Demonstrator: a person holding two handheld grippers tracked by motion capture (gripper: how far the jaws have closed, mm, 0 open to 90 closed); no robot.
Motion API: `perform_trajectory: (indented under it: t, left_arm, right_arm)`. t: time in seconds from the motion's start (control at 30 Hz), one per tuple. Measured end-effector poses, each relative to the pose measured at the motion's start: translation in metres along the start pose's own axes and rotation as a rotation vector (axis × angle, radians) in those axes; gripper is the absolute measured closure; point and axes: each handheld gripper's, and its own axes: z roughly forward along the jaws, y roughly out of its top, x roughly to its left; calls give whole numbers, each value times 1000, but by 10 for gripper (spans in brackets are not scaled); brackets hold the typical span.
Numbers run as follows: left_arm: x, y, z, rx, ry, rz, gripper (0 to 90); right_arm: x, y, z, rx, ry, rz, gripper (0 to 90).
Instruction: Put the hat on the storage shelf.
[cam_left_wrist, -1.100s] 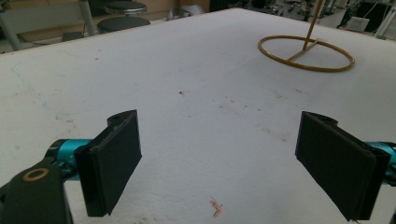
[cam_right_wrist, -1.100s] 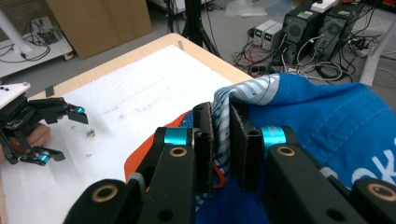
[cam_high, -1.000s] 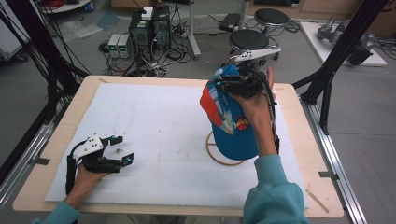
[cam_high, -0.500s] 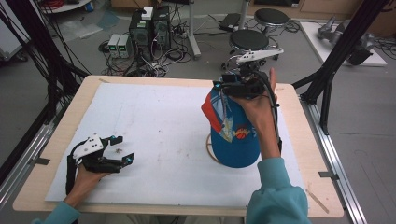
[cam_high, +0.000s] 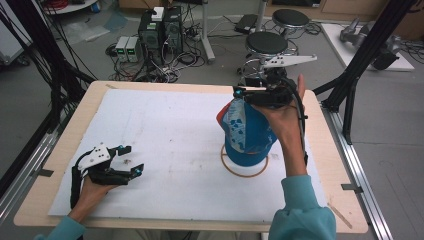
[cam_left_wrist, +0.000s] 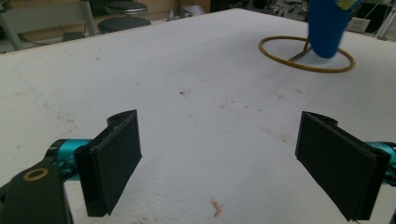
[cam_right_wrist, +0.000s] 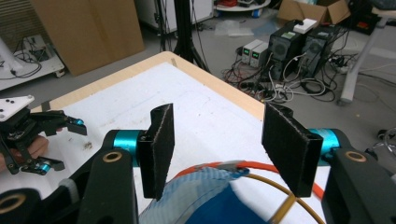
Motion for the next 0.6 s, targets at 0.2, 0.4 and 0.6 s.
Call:
perform_trajectory:
  t: [0.2, 0.4, 0.6]
  left_arm:
    - [0, 0, 0, 0, 1, 0, 146]
    - [0, 0, -1, -4, 4, 2, 146]
    - [0, -1, -3, -30, 17, -6, 146]
  right_arm:
    - [-2, -7, -5, -20, 1, 11, 415]
    - [0, -18, -16, -58, -13, 12, 373]
    - [1, -33, -33, -111, -27, 27, 258]
